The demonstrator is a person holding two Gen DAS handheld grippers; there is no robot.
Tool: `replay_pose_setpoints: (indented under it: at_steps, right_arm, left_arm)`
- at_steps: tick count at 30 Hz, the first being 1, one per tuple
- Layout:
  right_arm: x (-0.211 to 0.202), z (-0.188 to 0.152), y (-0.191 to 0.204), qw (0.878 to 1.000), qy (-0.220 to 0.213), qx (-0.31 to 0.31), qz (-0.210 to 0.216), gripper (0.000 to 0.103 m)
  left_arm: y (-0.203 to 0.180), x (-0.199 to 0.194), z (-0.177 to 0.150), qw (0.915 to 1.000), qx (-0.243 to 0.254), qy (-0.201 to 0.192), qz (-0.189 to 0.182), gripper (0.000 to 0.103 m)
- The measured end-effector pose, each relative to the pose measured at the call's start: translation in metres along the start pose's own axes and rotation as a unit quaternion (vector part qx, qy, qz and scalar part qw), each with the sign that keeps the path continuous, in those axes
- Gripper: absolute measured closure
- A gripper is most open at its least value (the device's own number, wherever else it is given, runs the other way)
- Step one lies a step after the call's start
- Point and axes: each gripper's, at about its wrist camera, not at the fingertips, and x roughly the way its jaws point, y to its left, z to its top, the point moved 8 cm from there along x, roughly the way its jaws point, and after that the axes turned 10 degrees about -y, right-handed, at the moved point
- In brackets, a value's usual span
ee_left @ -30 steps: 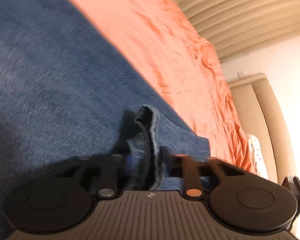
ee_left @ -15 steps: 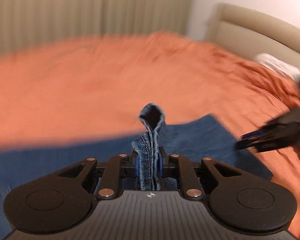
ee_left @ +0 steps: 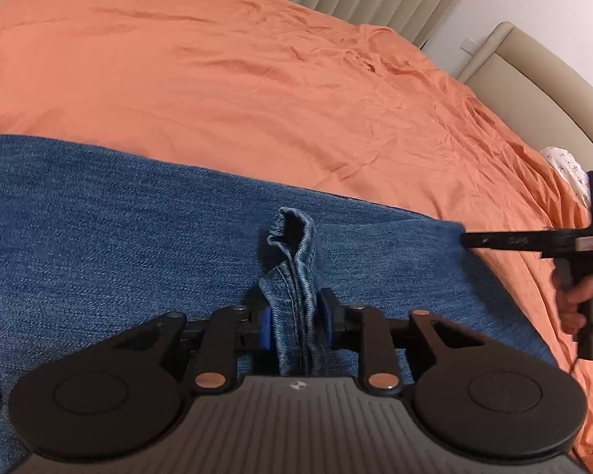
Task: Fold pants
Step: 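Grasp the folded hem with the left gripper and straighten it, then open the left gripper to release the hem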
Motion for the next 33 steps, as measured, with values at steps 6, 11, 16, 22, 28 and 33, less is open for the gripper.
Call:
replay_pose_setpoints:
  at_steps: [6, 11, 16, 22, 28, 33]
  right_arm:
    - [0.009, -0.009, 0.005, 1.0, 0.014, -0.014, -0.009, 0.099]
    - [-0.028, -0.022, 0.006, 0.998, 0.027, -0.053, 0.014, 0.099]
    - [-0.069, -0.057, 0.004, 0.996, 0.049, -0.059, 0.037, 0.099]
    - [-0.112, -0.102, 0.015, 0.992, 0.07, -0.081, 0.062, 0.099]
    - [-0.106, -0.096, 0.026, 0.99, 0.077, -0.106, 0.051, 0.099]
    - [-0.095, -0.069, 0.037, 0.992, 0.055, -0.103, 0.05, 0.099]
  left_arm:
    - [0.0, -0.012, -0.001, 0.9999, 0.001, 0.009, 0.012, 0.054]
    - [-0.015, -0.028, -0.012, 0.9989, 0.028, 0.032, 0.017, 0.048]
    - [-0.027, -0.047, -0.034, 0.9981, 0.042, 0.041, 0.019, 0.047]
    - [-0.019, -0.062, -0.037, 0.9989, 0.023, 0.028, 0.028, 0.046]
    - [-0.003, -0.051, -0.005, 0.9983, -0.057, 0.008, 0.002, 0.042]
    - [0.012, -0.017, 0.01, 0.9899, -0.139, 0.015, -0.02, 0.042]
